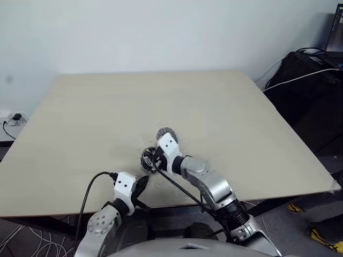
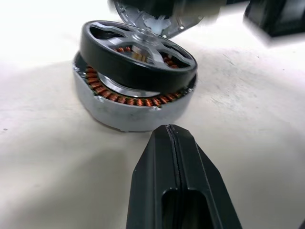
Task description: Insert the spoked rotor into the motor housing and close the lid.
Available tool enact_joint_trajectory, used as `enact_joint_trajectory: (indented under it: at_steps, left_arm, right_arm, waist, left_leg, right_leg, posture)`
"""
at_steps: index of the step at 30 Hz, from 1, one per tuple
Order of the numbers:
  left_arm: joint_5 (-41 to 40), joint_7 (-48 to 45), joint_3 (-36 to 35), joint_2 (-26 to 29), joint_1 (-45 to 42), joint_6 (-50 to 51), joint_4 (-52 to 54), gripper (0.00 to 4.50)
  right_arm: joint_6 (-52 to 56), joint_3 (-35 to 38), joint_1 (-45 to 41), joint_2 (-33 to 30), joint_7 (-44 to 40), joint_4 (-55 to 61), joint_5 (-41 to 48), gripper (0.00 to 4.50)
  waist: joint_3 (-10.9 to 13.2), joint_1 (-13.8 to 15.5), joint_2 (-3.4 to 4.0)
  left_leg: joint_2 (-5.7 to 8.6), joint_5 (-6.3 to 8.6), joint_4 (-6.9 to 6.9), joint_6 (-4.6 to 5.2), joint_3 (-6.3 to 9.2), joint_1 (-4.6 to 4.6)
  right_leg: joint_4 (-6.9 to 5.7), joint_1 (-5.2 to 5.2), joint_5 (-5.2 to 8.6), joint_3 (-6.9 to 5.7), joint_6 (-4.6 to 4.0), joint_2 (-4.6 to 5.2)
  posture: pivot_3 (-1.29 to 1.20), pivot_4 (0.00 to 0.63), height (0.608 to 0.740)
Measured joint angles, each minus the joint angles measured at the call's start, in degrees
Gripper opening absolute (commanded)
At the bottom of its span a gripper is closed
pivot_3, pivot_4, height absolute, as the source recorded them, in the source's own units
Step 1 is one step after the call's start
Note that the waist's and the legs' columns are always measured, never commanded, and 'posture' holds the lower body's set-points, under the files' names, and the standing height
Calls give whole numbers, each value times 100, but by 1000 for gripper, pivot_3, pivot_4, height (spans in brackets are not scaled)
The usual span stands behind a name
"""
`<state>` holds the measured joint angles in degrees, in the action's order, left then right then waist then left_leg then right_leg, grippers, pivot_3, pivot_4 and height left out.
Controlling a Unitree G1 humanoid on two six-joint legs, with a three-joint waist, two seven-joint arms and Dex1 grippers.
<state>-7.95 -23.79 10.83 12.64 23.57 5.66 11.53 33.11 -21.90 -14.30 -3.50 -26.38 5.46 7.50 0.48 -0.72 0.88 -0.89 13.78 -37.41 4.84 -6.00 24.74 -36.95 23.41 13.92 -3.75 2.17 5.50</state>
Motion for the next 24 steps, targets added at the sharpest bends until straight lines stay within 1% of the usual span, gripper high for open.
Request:
enact_joint_trajectory:
  at_steps: [5,7,13,20,21,22,24]
  left_arm:
    - [0,-7,-53,-4,-15,-104,-18,0]
    - [0,-9,-53,-9,-14,-136,-35,0]
    - [1,-33,-71,-8,-14,-273,-272,0]
    - [2,-91,-66,-10,-22,-292,-273,0]
    - [2,-97,-65,-10,-23,-289,-273,0]
    - [2,-102,-63,-10,-25,-283,-273,0]
    - [2,-110,-53,-11,-31,-274,-272,0]
  right_arm:
    - [106,343,2,-14,287,315,8,44]
    - [210,402,96,-109,352,434,-6,44]
    - [402,313,701,-836,163,789,-51,44]
    - [685,165,849,-1217,-39,1319,-35,44]
    - [726,146,848,-1229,-55,1353,-35,427]
    - [762,122,847,-1233,-74,1375,-35,639]
    - [842,53,836,-1257,-108,1413,-36,1294]
  waist:
    - [-2,4,-3]
    - [-2,7,-3]
    - [1,-2,-4]
    - [0,9,-5]
    - [-1,9,-6]
    - [-1,9,-7]
    - [0,9,-7]
  left_leg:
    - [0,0,0,0,0,1]
    - [1,0,0,0,0,2]
    - [1,0,0,1,0,1]
    - [-1,0,-5,2,0,0]
    - [-1,1,-7,2,0,0]
    - [-1,1,-9,2,0,1]
    - [-1,1,-11,3,0,3]
  right_leg:
    - [3,0,0,1,0,0]
    - [4,0,0,1,-1,1]
    - [4,0,1,1,-1,2]
    - [1,-2,1,-2,-1,1]
    - [1,-3,1,-2,-1,1]
    - [1,-3,1,-2,0,1]
    - [2,-3,1,-1,0,1]
  posture:
    - [0,0,740]
    - [0,0,740]
    - [0,0,740]
    - [0,0,740]
    - [0,0,740]
    - [0,0,740]
    - [0,0,740]
